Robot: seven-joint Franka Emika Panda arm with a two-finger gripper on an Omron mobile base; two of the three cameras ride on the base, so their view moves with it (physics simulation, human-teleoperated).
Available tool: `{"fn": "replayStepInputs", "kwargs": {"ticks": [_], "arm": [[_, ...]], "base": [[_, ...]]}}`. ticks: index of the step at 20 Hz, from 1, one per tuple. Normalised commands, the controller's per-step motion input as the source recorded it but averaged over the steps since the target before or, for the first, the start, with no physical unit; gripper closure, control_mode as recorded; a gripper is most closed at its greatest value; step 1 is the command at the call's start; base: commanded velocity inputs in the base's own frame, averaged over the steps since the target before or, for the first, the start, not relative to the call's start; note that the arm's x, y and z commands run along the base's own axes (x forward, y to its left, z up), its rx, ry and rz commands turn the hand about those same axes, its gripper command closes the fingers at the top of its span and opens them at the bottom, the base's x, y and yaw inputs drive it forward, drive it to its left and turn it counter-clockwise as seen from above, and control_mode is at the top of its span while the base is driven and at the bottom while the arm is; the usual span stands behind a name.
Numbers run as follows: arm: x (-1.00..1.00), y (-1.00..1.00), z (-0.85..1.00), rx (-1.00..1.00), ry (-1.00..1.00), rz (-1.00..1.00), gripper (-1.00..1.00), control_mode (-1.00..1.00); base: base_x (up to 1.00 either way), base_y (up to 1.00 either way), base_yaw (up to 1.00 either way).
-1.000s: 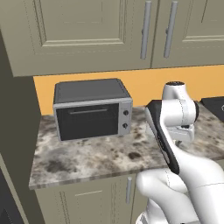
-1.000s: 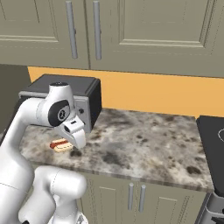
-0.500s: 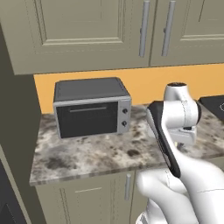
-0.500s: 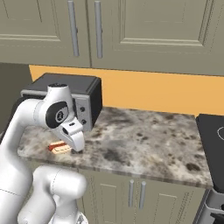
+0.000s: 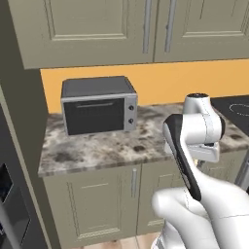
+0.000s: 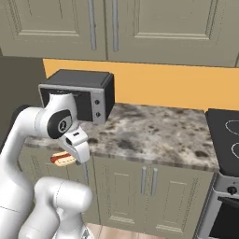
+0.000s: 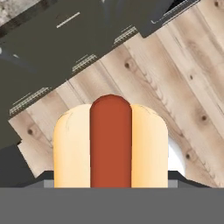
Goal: Store the hot dog in the freezer for long-term storage. Close the freezer door after placing the cooked food.
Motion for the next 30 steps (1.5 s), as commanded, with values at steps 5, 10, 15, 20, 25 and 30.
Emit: {"fn": "replayStepInputs", "kwargs": {"ticks": [5,10,15,20,25,30], "arm": [[0.00,0.00,0.00,0.00,0.00,0.00,1.00,1.00],[0.00,0.00,0.00,0.00,0.00,0.00,1.00,1.00],[0.00,0.00,0.00,0.00,0.00,0.00,1.00,1.00],[0.00,0.00,0.00,0.00,0.00,0.00,1.00,1.00],[0.00,0.00,0.00,0.00,0.00,0.00,1.00,1.00],[0.00,0.00,0.00,0.00,0.00,0.00,1.00,1.00]], "base": [[-0.72,0.01,0.00],[-0.64,0.12,0.02],[-0.56,0.16,0.13],[-0.55,0.11,0.22],[-0.65,0.05,0.20],[-0.31,0.26,0.29]]}}
